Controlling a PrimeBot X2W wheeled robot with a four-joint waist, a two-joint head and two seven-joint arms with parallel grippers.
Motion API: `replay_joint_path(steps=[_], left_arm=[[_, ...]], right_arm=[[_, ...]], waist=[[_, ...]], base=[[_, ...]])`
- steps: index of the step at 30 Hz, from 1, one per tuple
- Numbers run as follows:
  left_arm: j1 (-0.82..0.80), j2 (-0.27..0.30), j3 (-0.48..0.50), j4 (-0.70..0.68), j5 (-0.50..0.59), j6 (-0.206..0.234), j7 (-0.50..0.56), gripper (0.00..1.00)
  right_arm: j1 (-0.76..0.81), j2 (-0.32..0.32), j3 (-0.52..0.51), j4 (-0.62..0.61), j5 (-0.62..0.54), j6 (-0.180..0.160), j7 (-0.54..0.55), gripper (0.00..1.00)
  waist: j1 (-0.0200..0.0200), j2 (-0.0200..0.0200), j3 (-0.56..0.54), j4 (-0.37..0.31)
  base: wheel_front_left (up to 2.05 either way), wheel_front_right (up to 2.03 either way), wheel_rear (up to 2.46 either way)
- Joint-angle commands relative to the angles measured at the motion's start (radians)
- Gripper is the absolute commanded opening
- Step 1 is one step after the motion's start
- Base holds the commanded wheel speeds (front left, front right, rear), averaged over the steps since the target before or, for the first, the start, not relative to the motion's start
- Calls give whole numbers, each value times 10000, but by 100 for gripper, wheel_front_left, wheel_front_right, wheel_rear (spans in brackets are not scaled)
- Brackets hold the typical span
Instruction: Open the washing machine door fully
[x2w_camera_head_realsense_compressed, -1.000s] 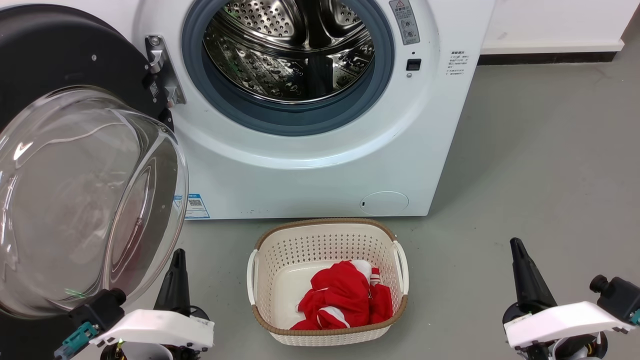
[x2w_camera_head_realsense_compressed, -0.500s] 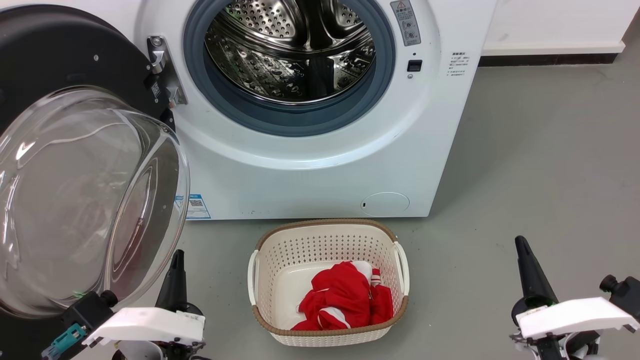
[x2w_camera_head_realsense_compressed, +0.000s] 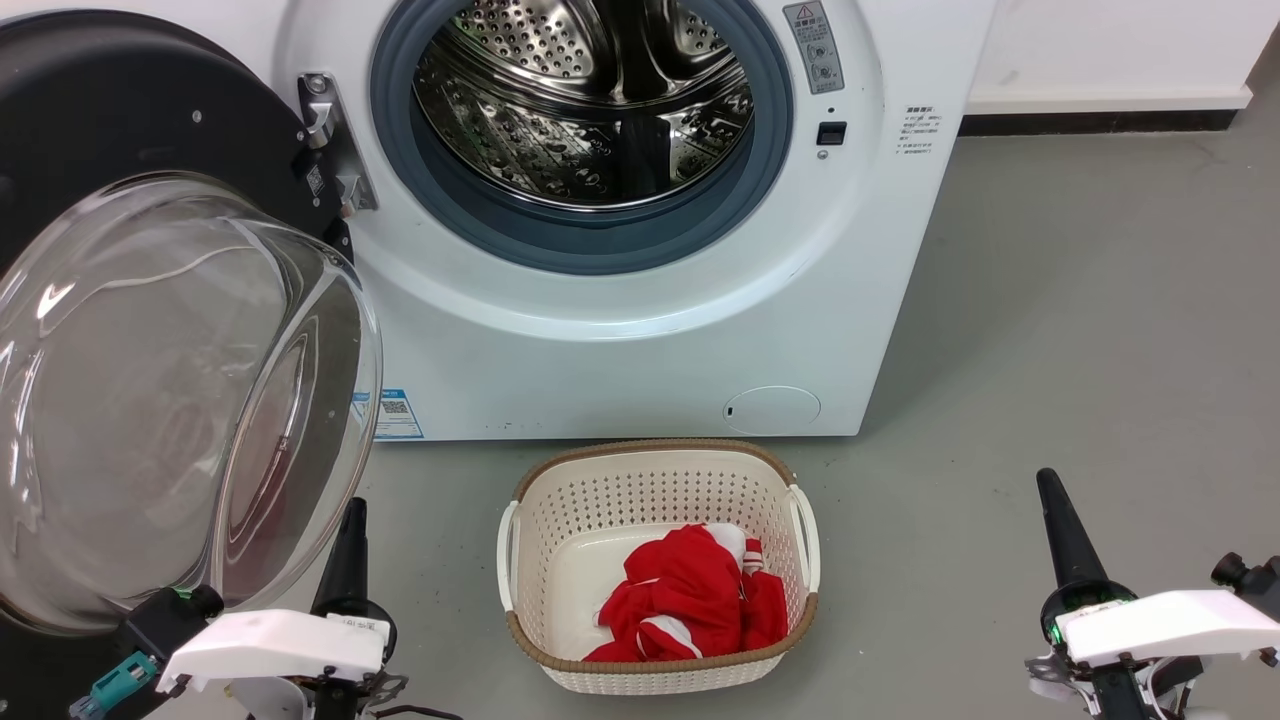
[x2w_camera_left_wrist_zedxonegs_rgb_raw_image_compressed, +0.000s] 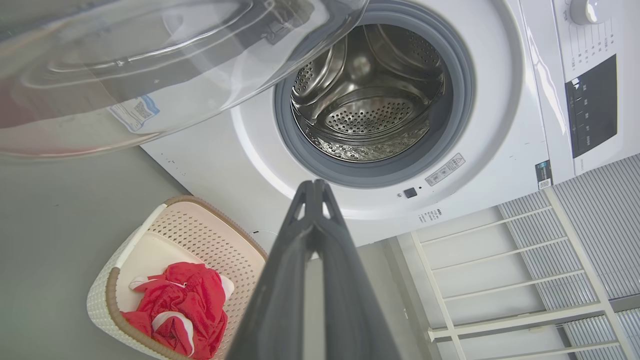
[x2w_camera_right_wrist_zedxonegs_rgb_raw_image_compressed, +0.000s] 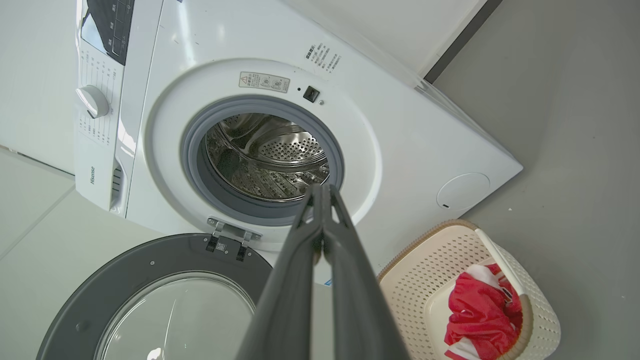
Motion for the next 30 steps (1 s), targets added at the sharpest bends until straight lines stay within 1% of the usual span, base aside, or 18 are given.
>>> replay_joint_path(steps=[1, 30], left_arm=[[-273, 14, 32, -51, -213, -106, 50, 0], [-466, 13, 298, 273, -3062, -333, 763, 0]], right_arm=[[-236, -66, -35, -49, 248, -1, 33, 0], [-440, -40, -364, 220, 3022, -2, 729, 0]], waist=[[0, -1, -1, 2], [0, -1, -57, 57]], base=[[0, 0, 0], [0, 0, 0]])
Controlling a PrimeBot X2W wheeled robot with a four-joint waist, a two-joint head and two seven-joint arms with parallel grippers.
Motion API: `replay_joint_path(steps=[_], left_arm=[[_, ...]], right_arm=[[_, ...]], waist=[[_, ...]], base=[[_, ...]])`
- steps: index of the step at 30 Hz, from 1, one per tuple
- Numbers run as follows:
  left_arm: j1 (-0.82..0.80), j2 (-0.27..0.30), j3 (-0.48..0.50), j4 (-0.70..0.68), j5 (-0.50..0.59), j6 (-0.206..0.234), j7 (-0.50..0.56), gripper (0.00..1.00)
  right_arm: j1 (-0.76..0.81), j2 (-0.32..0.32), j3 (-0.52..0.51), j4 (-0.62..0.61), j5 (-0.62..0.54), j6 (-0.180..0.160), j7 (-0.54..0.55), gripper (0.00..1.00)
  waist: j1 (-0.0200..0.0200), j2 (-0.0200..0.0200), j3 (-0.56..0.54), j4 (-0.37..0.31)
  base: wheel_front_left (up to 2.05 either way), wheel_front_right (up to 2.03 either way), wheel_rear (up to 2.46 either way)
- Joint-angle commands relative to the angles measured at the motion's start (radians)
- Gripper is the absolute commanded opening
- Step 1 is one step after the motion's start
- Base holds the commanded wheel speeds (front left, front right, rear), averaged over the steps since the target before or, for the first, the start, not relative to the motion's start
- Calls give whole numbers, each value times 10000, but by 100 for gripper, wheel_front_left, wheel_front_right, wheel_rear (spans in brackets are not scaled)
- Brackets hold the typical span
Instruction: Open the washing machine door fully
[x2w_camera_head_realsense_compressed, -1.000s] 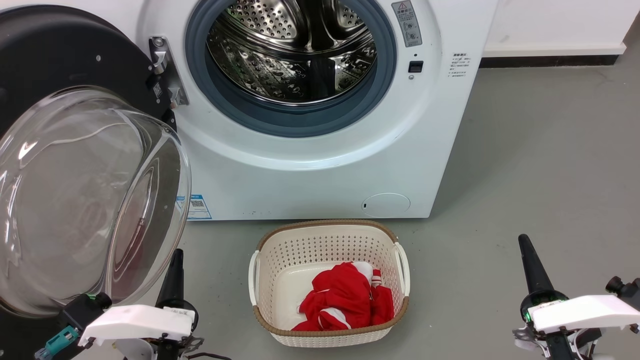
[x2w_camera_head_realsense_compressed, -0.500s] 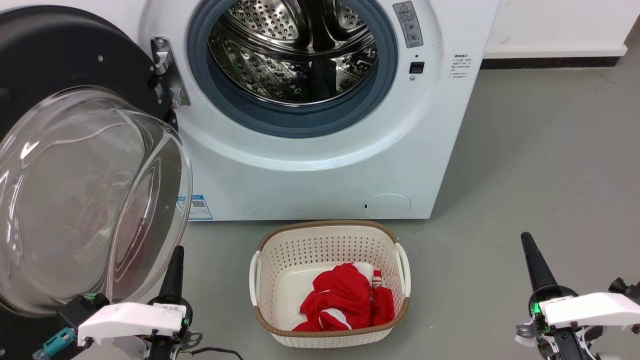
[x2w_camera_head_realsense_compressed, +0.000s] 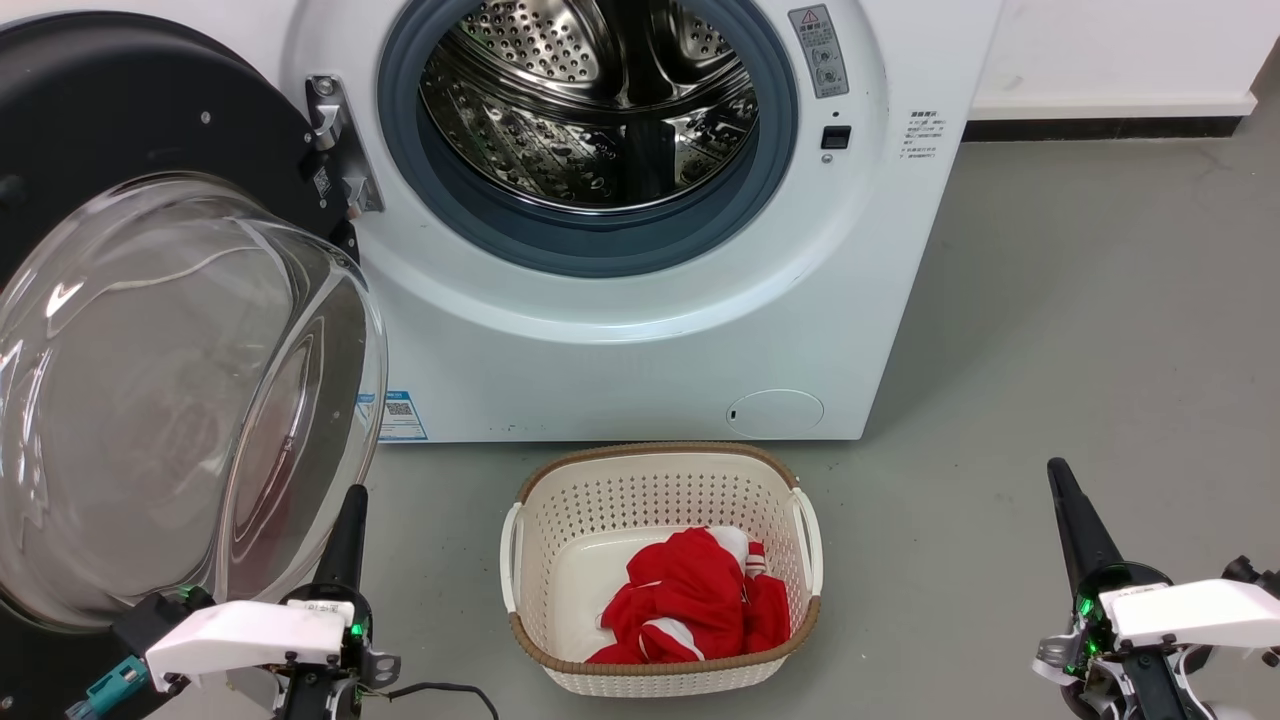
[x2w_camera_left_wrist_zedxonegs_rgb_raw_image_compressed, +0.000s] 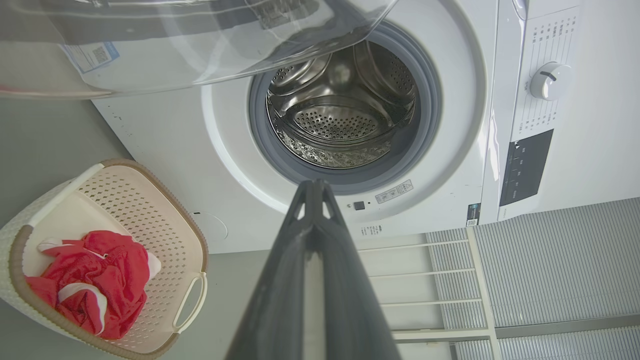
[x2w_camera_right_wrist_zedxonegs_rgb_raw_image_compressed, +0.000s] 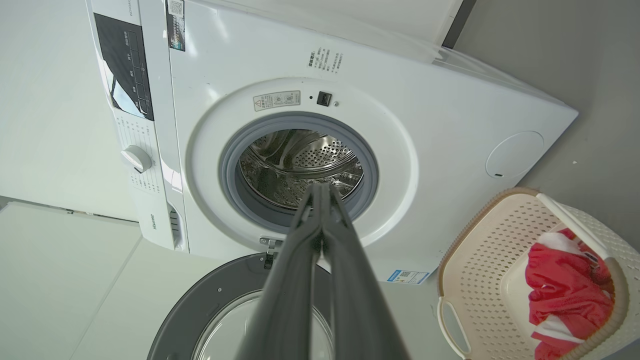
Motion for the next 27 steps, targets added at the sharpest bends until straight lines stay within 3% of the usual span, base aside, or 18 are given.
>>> replay_joint_path(steps=[1, 27], left_arm=[[-185, 11, 50, 5, -284, -75, 84, 0], [-333, 12, 237, 234, -2249, -241, 577, 0]], right_arm=[[-163, -34, -49, -5, 287, -2, 80, 0], [-297, 26, -309, 196, 2170, -1, 586, 0]], waist=[[0, -1, -4, 4], [0, -1, -52, 52]], base=[[0, 0, 0], [0, 0, 0]])
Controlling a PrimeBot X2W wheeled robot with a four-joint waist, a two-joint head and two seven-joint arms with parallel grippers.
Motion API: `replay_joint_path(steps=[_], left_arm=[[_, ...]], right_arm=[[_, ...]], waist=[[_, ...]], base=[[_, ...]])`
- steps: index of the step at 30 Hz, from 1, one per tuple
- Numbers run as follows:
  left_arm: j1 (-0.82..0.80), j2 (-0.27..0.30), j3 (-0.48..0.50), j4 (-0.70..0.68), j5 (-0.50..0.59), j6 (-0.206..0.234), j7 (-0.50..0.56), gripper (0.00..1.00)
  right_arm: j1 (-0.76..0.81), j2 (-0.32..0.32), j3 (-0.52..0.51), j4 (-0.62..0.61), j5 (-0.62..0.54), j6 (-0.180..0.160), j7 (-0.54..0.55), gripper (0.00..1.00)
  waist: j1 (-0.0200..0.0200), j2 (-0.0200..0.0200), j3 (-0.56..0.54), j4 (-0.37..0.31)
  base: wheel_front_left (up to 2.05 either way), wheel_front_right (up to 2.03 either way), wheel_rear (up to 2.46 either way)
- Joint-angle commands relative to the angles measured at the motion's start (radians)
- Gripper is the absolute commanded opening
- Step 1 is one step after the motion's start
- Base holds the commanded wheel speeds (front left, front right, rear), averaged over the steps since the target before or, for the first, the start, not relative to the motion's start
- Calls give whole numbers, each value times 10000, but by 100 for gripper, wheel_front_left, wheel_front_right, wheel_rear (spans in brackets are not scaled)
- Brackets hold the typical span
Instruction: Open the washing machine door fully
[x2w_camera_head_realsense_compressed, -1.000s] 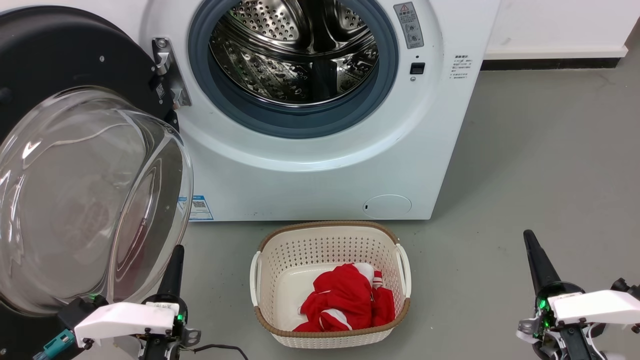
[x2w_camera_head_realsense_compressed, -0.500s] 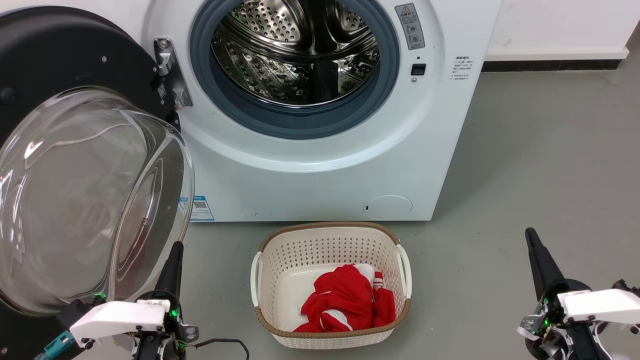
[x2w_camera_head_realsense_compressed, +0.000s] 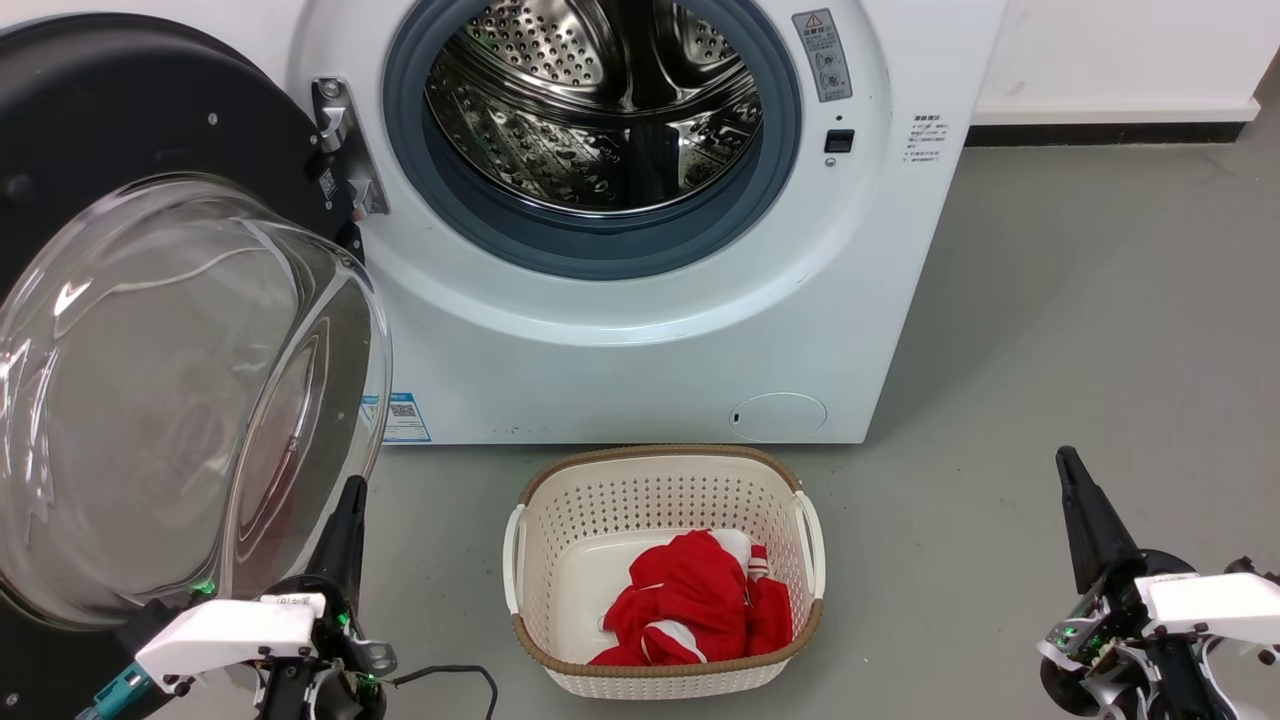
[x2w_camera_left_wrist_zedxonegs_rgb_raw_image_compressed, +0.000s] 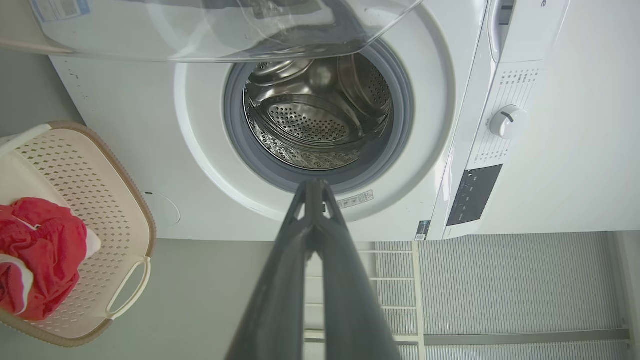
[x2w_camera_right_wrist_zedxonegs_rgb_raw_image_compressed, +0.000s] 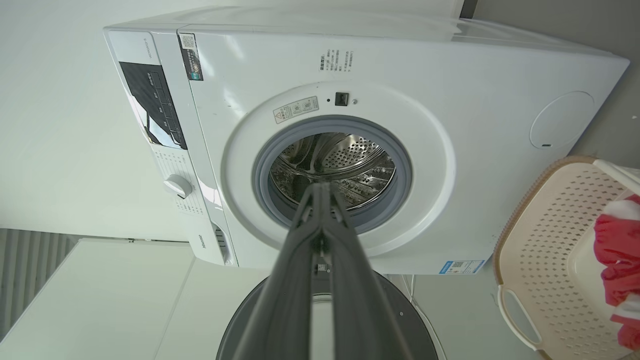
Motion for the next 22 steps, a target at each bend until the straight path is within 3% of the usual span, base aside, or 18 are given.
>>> replay_joint_path(steps=[1, 22], left_arm=[[-129, 12, 51, 34, -206, -76, 51, 0], [-154, 10, 89, 78, -631, -101, 173, 0]], right_arm=[[-87, 14, -31, 43, 196, -1, 60, 0], [-154, 79, -159, 82, 534, 0, 236, 0]], waist=[[0, 0, -3, 3], [0, 0, -16, 16]], base=[[0, 0, 0], [0, 0, 0]])
